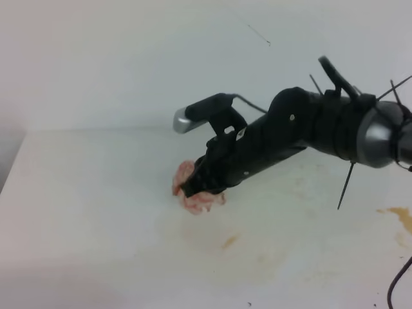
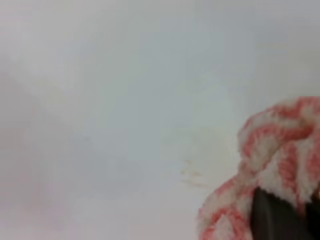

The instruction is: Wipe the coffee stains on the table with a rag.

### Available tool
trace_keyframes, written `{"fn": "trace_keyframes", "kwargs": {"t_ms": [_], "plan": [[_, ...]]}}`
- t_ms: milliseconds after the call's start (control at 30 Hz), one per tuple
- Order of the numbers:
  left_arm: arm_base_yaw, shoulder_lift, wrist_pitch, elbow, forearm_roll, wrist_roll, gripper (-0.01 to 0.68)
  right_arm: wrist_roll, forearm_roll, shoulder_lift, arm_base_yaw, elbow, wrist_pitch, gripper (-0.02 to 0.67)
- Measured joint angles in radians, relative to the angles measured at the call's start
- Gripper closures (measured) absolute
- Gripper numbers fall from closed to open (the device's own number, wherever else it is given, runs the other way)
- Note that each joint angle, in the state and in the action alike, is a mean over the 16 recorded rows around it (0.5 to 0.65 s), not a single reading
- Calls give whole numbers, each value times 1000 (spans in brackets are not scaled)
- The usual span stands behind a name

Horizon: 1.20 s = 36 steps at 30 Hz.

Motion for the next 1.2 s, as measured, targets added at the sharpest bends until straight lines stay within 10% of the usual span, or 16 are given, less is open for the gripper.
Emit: {"fn": "trace_keyframes", "kwargs": {"t_ms": [800,1200], "plan": [[0,0,0,0,0,0,678,39,-66,63,-188,85,188,630],[0,0,0,0,0,0,678,52,-101,-152,-331,296,-50,630]]}}
